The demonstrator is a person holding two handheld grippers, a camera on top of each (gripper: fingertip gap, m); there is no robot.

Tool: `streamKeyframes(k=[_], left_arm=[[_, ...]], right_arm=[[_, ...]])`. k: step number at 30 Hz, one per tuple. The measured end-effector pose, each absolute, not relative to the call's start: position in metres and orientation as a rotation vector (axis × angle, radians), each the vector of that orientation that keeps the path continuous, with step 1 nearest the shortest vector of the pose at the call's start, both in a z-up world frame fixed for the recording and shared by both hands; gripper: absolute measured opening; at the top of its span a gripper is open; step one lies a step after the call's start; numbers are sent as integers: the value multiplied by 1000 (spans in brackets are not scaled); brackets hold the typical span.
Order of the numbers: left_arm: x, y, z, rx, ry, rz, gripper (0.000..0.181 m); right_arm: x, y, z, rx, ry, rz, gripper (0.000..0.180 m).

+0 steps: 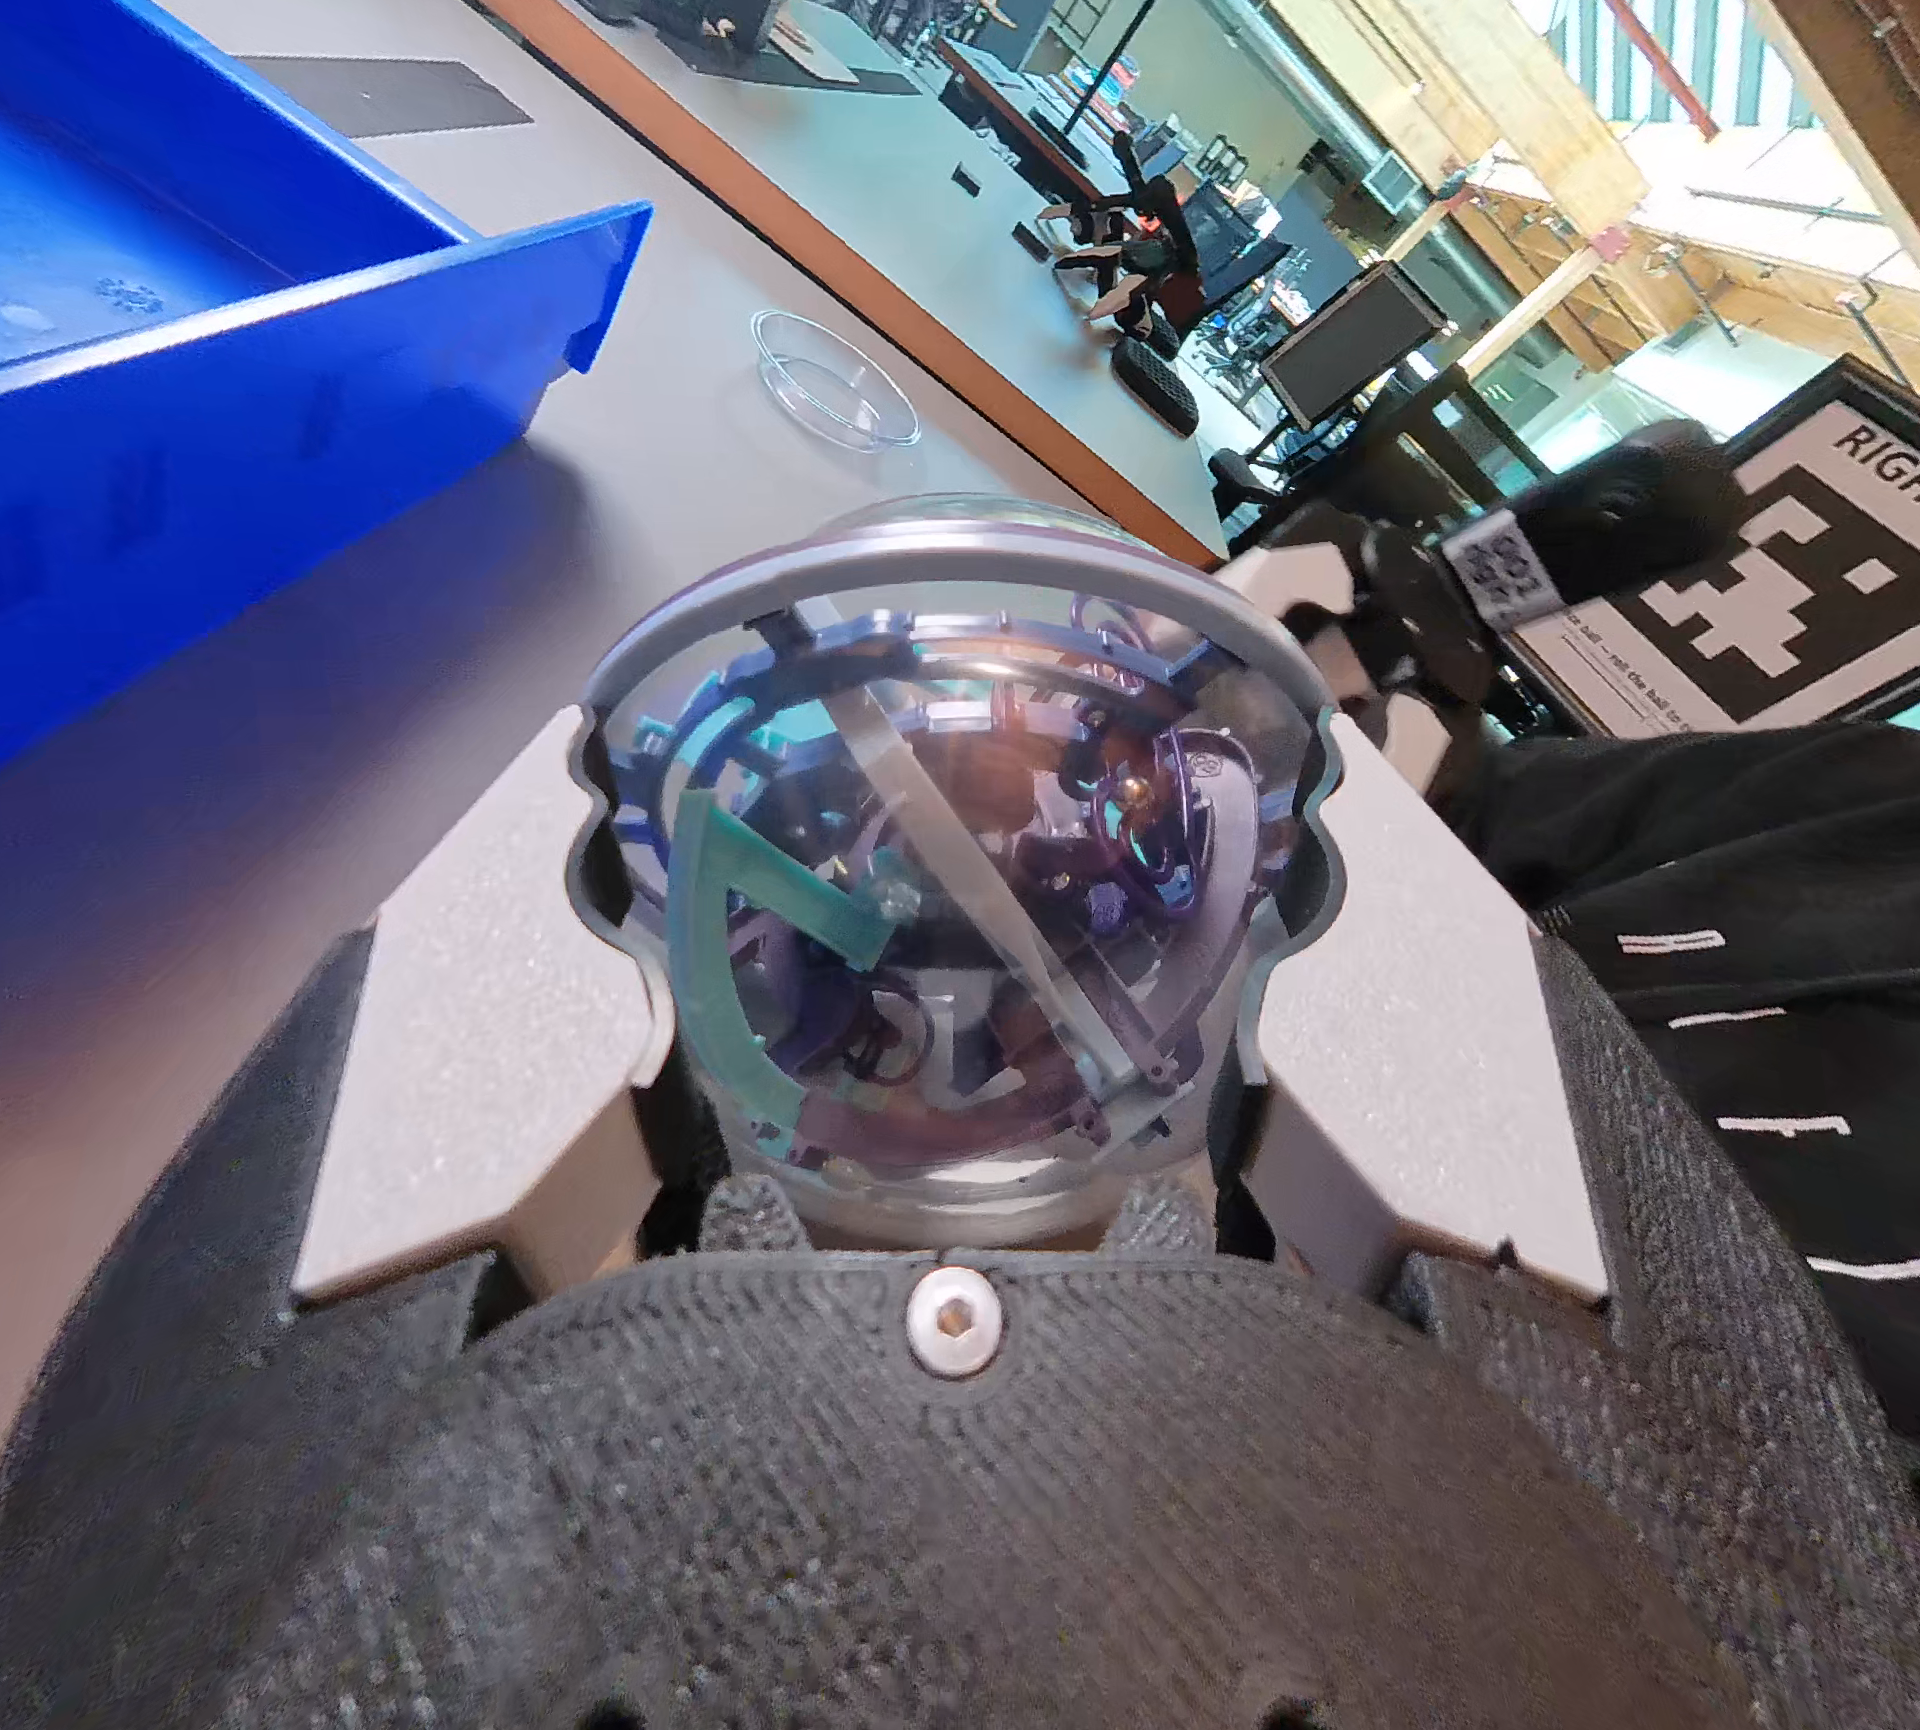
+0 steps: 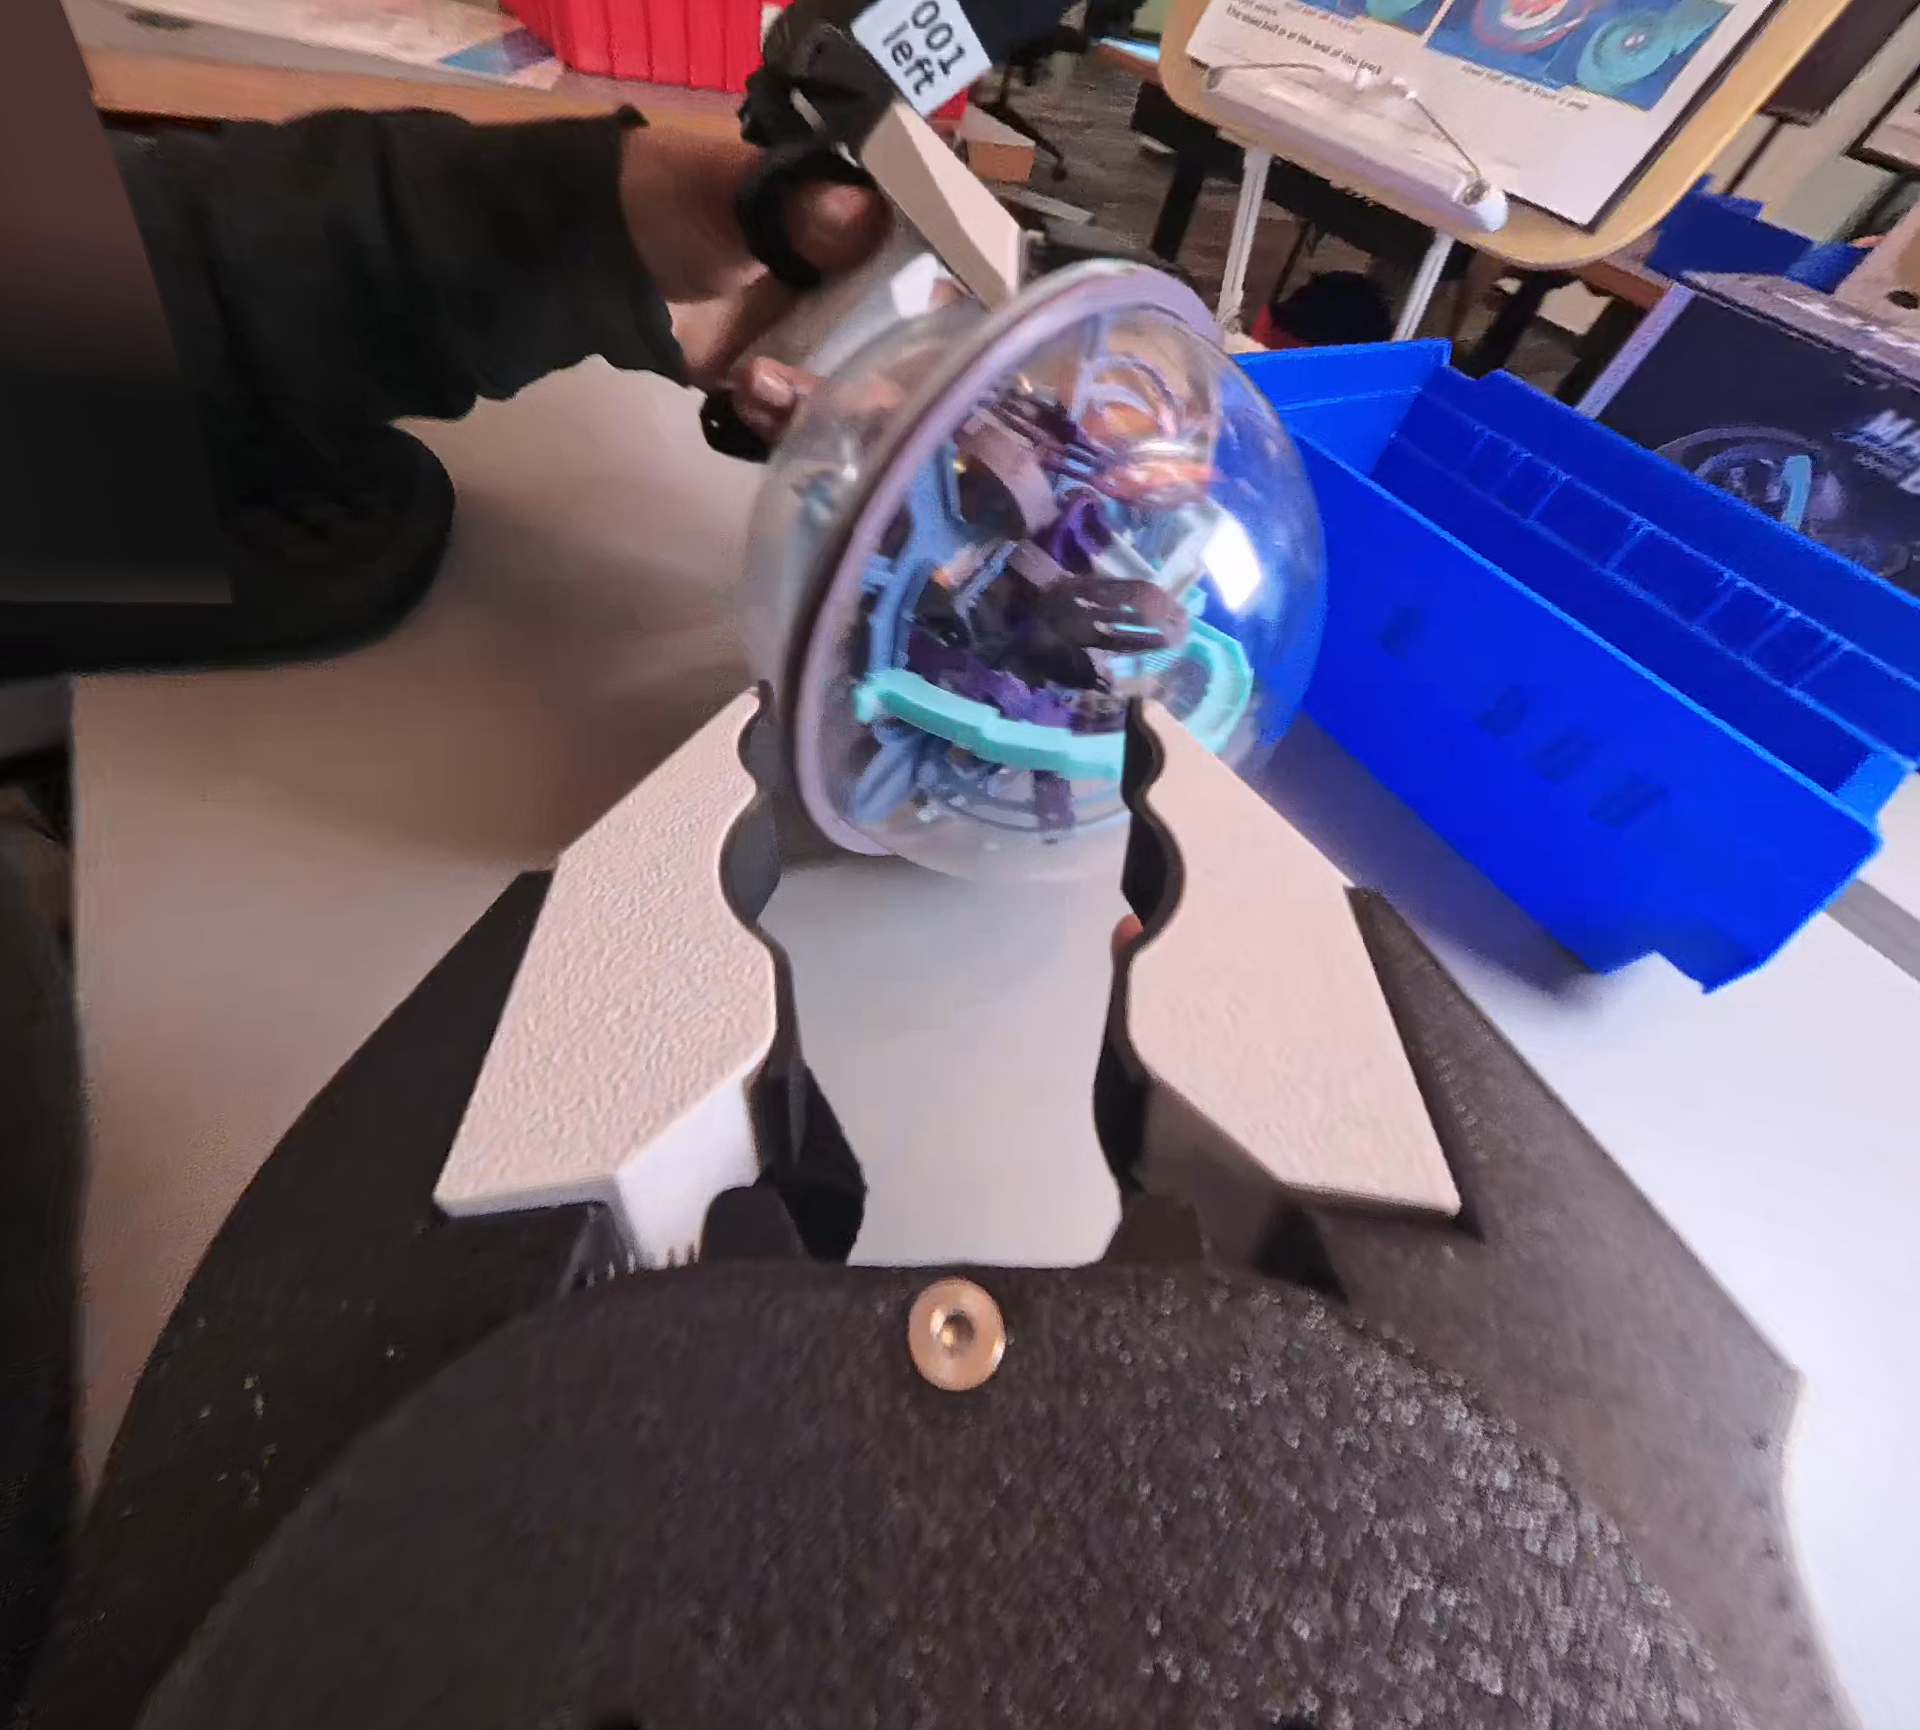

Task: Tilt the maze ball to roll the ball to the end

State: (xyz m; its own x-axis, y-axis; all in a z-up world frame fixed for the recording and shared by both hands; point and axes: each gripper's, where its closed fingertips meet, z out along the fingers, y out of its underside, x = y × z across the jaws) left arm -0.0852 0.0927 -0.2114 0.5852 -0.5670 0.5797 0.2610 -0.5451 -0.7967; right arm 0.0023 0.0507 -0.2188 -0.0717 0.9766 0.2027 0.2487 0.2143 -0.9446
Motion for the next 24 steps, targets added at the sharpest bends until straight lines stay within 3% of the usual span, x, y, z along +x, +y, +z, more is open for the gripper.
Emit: streamKeyframes(k=[24], left_arm=[[-88,101,-214,-1990,26,-972,128]], right_arm=[[-8,46,-224,-1366,-1326,527,7]])
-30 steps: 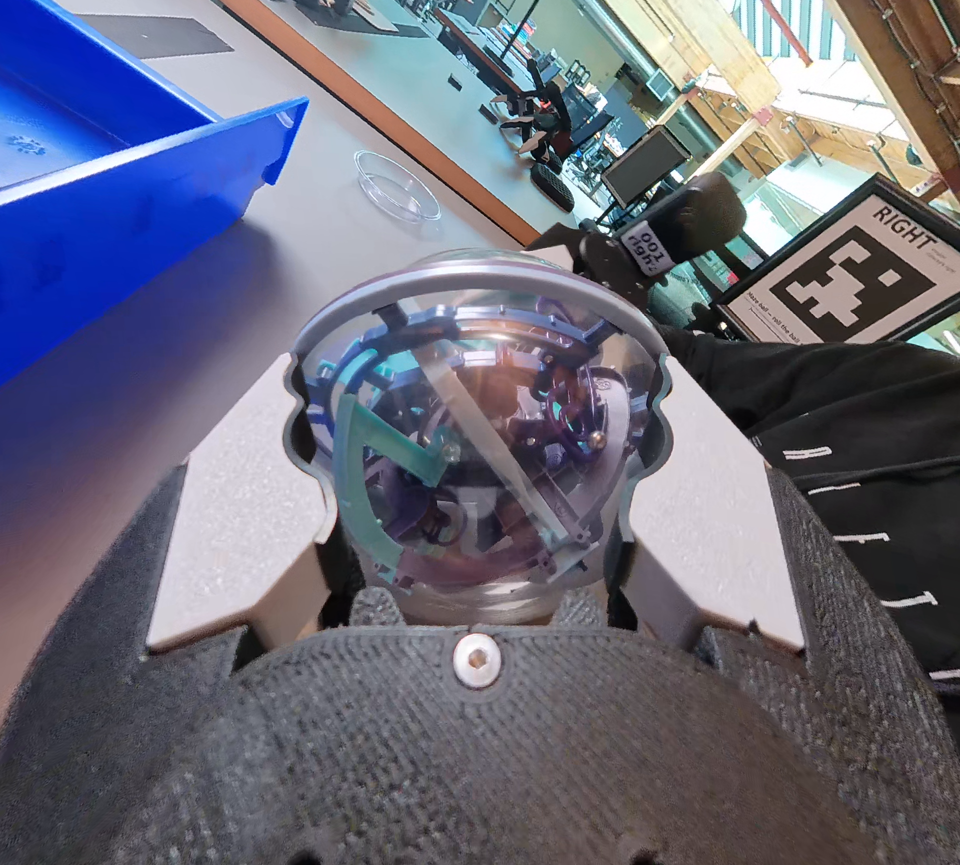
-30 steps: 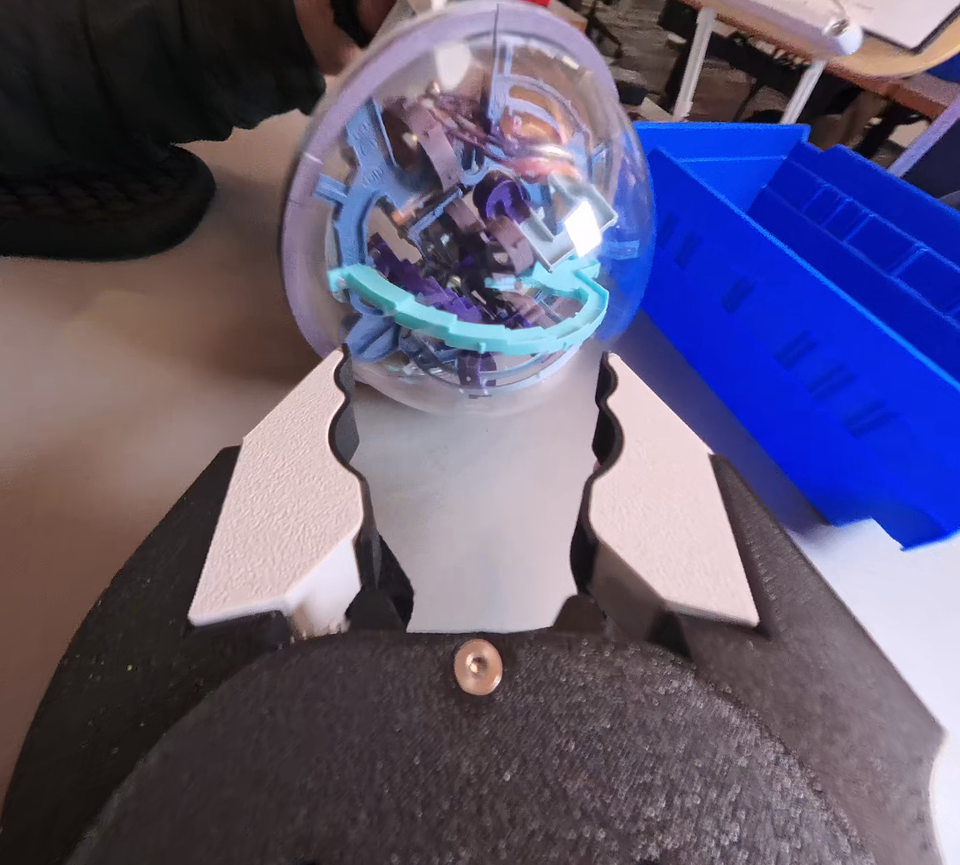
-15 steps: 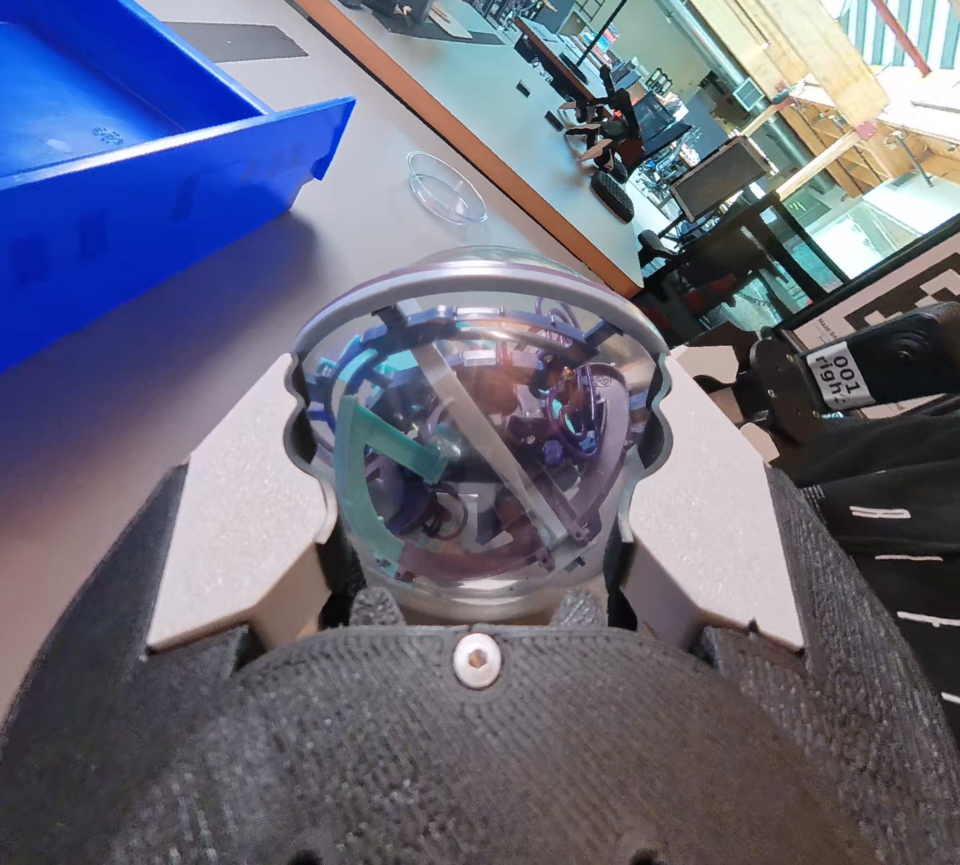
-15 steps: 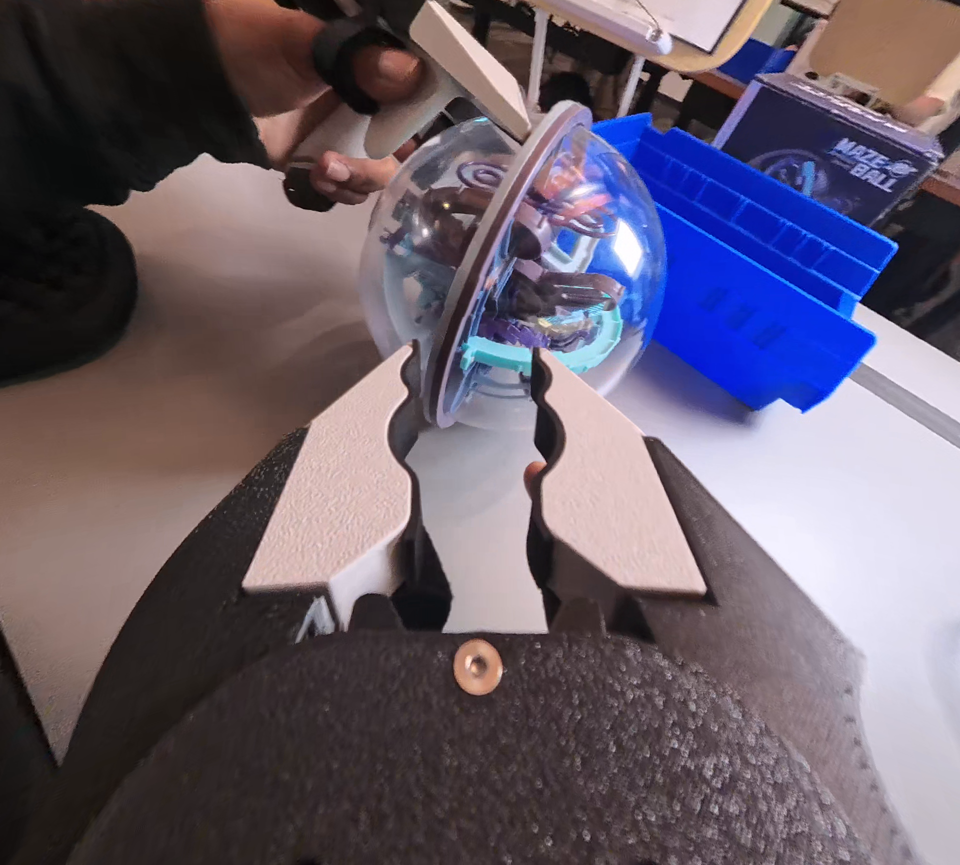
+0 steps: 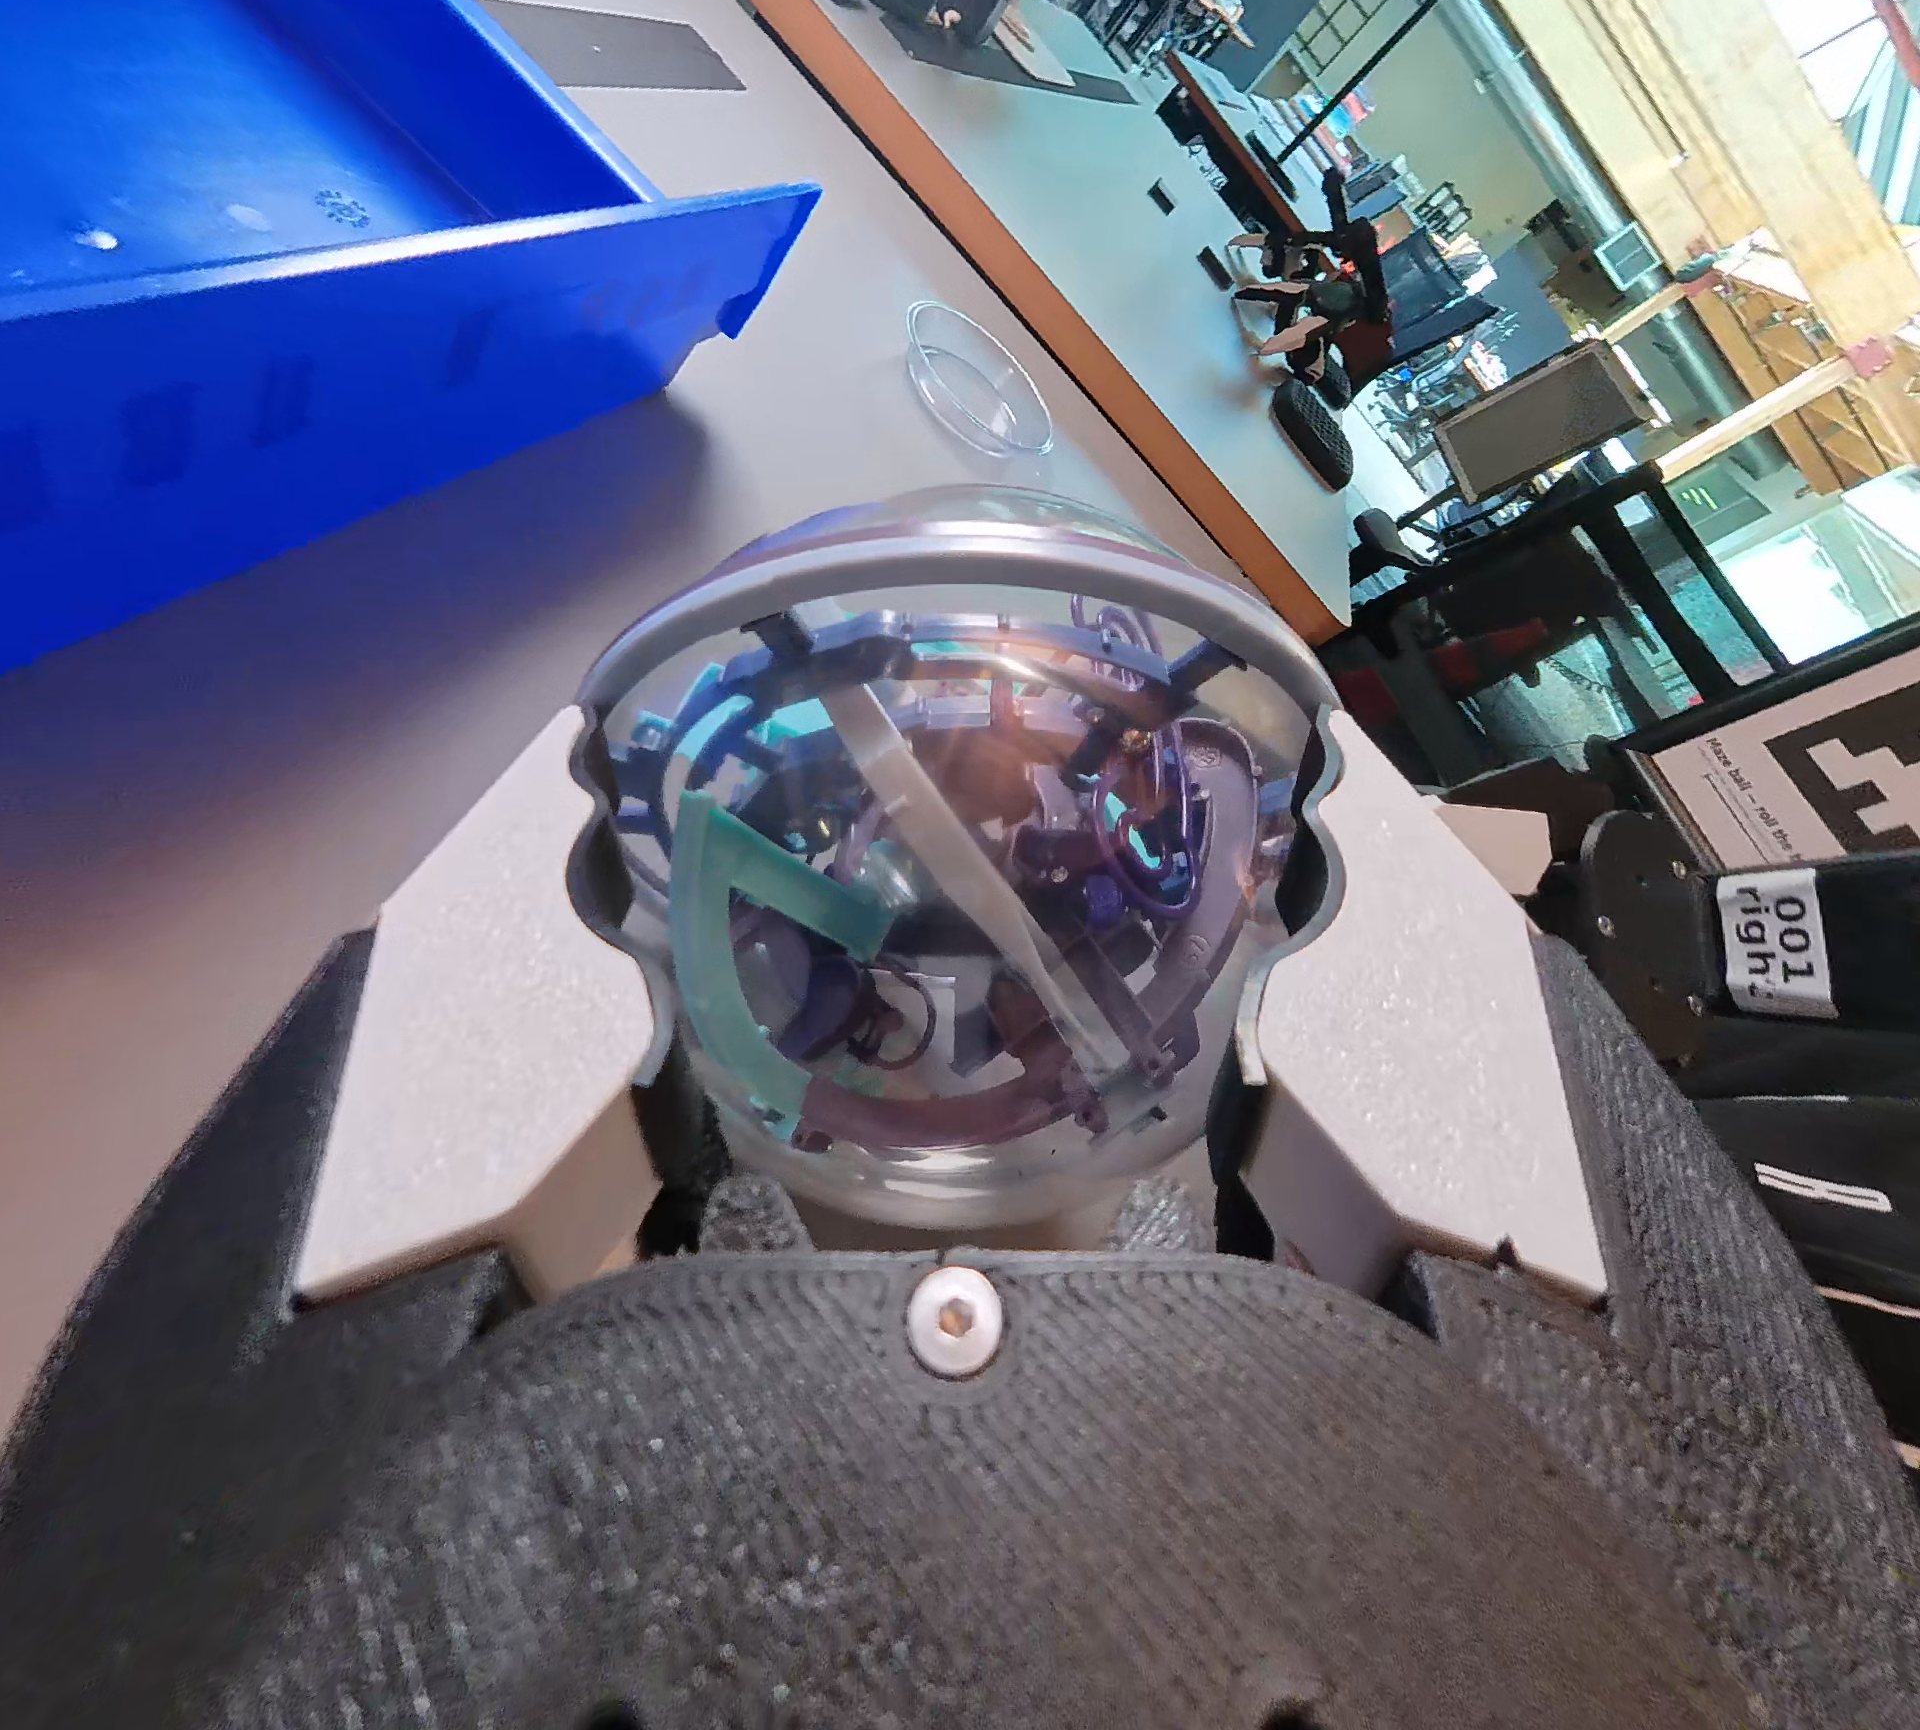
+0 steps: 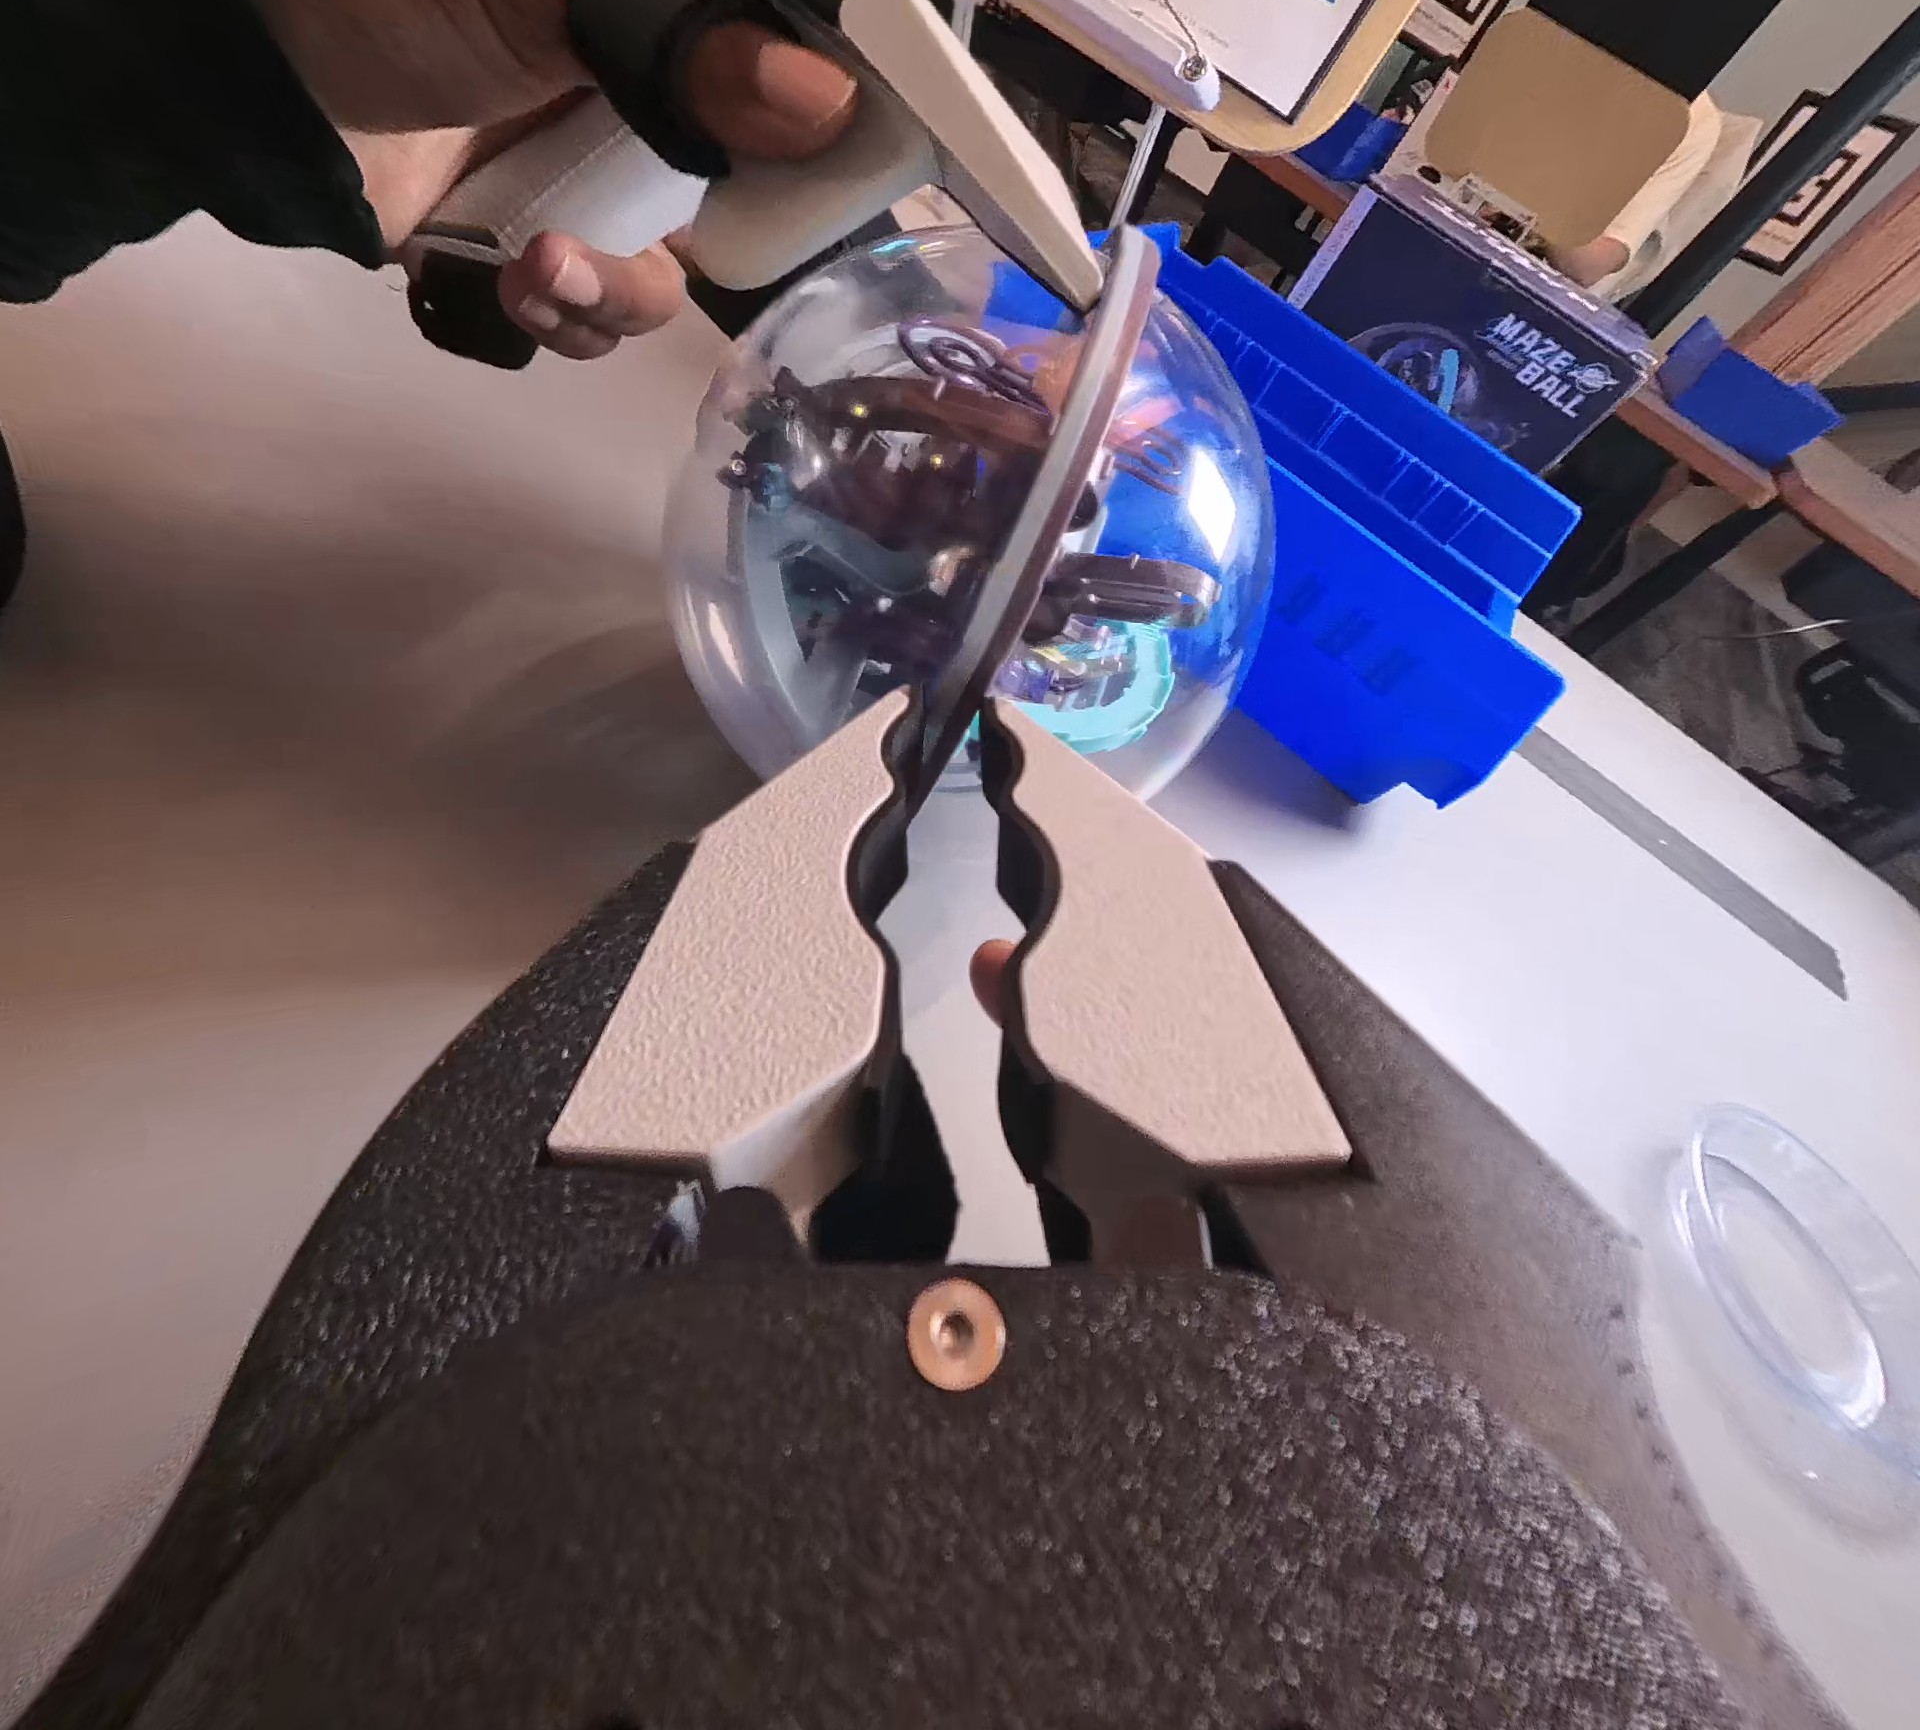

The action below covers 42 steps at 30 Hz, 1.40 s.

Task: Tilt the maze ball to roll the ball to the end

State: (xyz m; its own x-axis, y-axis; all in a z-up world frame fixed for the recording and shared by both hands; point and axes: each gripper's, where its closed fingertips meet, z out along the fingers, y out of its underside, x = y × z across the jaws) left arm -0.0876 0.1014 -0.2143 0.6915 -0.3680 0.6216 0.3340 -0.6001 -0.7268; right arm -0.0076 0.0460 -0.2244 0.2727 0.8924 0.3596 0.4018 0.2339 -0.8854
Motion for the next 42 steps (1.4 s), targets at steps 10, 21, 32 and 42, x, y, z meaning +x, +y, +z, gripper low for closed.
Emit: streamKeyframes(k=[10,21,32,42], left_arm=[[-94,98,-199,-1911,97,-971,115],[-115,103,-191,-1697,268,-1031,89],[-78,81,-195,-1619,496,-1135,84],[-76,72,-188,-1568,553,-1137,85]], right_arm=[[3,64,-222,-1475,-1269,812,5],[15,74,-223,-1562,-1246,1240,5],[22,65,-217,-1396,-1331,1088,5],[21,60,-215,-1286,-1353,1013,5]])
